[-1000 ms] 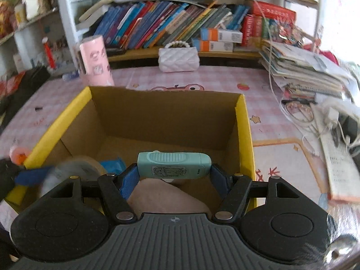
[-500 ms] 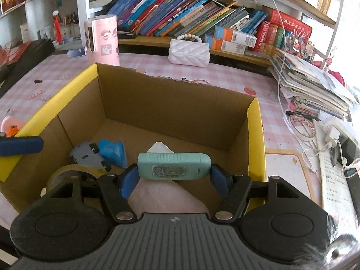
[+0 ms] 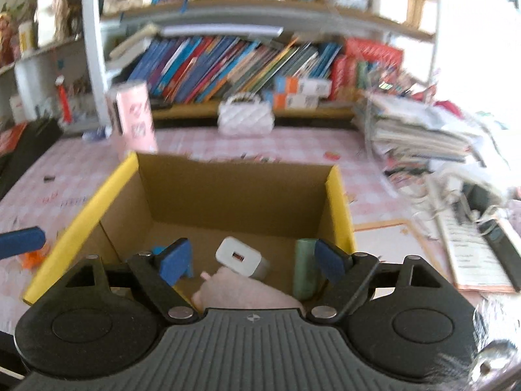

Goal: Organize objects
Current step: 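Lift both open grippers out of the box, then move both open grippers toward the pink plush chick and small white box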

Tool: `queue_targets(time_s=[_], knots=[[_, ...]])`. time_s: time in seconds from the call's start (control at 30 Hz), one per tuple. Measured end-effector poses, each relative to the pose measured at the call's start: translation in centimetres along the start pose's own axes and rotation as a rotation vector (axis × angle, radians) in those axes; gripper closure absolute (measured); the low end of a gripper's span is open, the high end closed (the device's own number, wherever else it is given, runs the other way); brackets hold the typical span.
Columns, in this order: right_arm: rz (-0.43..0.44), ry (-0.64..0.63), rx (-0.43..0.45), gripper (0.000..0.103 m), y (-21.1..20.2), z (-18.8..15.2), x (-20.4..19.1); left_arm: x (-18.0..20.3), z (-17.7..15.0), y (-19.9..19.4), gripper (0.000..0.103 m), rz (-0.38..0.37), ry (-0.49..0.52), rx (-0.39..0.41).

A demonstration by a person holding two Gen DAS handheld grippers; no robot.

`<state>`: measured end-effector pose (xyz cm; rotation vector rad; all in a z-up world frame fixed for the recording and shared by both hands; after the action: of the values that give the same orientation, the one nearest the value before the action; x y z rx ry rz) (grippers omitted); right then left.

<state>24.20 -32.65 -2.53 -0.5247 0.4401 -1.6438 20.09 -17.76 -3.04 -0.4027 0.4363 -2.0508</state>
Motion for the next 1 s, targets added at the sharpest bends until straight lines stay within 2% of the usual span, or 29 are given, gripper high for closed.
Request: queue_targets(time_s=[0.23, 0.43, 0.67, 0.8, 1.0], knots=[[-0.129, 0.123, 0.083, 0.021, -4.4, -1.2, 0.8, -1.2, -0.9, -2.8, 0.008, 0.006, -0.017, 0.020], [-0.190, 0.181, 0.068, 0.021, -7.3, -3.5, 0.0, -2.7, -2.5, -5.4, 0.007, 0.020, -0.038, 0.002], [-0.190, 0.182, -0.024, 0.021, -9.3, -7.0, -3.1, -4.6, -5.0, -8.0, 0.007, 0.056, -0.045, -0.064], [-0.165, 0.166, -0.089, 0.020, -10.1, -9.3, -5.4, -5.7, -6.9, -9.4, 0.007, 0.053, -0.066, -0.122], [-0.116, 0.138, -0.162, 0.019, -11.2, -12.1, -9.1, -7.0, -9.1, -11.6, 0.007, 0.064, -0.077, -0.165]])
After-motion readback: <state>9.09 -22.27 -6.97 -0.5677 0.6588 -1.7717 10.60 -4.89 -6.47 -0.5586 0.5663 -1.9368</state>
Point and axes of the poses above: each gripper's, at about its wrist camera, not at the fingertips, and y roughly the way its jaws point, x to its right, z to its top, the point moved 6 cm from there along y, roughly the way its jaws point, and after that the axes turned 8 degrees about -z, right-handed, at the moved point
